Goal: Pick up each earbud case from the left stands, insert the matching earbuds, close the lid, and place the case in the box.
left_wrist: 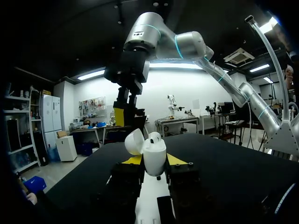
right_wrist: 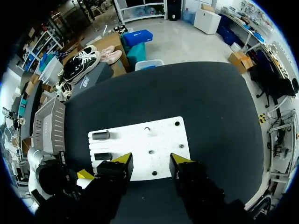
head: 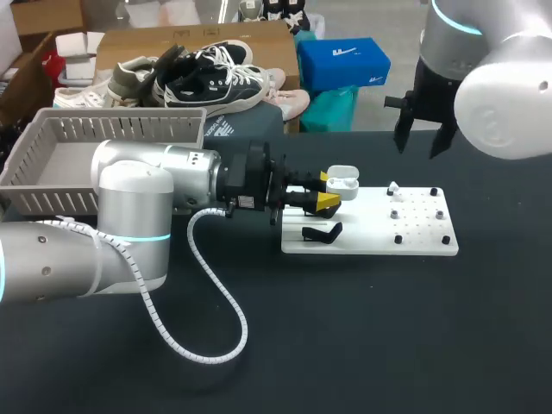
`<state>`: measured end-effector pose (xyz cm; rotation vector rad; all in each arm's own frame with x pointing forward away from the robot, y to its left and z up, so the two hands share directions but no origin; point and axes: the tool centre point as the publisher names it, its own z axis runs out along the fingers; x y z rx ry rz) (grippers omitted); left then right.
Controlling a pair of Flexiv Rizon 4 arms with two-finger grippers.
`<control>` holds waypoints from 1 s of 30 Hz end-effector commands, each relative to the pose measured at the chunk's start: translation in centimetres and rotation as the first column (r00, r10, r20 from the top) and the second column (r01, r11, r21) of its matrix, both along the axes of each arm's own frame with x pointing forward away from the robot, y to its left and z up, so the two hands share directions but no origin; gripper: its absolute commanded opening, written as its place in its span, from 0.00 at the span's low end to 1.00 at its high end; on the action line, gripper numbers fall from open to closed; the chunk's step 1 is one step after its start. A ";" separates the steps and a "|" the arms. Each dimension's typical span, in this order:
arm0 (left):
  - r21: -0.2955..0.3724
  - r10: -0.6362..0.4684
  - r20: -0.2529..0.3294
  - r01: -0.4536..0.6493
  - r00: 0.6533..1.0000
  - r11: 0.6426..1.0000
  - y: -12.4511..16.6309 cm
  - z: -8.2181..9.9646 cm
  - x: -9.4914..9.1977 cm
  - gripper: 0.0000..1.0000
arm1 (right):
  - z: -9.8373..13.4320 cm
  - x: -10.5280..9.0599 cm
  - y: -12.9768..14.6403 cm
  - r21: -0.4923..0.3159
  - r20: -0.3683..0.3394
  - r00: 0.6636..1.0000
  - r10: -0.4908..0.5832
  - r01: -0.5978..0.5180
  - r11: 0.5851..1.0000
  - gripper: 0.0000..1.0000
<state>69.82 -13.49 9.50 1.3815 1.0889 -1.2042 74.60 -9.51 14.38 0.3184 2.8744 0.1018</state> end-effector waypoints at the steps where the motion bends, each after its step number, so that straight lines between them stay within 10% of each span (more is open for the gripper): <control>1: -0.002 0.002 0.001 -0.002 1.000 1.000 0.0 0.0 -0.1 0.00 | -1.7 1.6 0.4 -0.019 -0.028 0.999 -0.025 0.024 1.000 0.49; 9: -0.002 0.002 0.001 -0.002 1.000 1.000 0.0 0.0 -0.1 0.00 | -4.9 2.3 0.3 -0.012 -0.083 0.995 -0.061 0.061 0.998 0.65; 15: -0.002 0.002 0.001 -0.002 1.000 1.000 0.0 0.0 -0.1 0.00 | -6.8 2.7 -0.3 0.018 -0.107 0.991 -0.085 0.087 0.996 0.49; 30: -0.002 0.002 0.001 -0.002 1.000 1.000 0.0 0.0 -0.1 0.00 | -9.1 2.8 1.2 0.079 -0.152 0.982 -0.109 0.122 0.989 0.48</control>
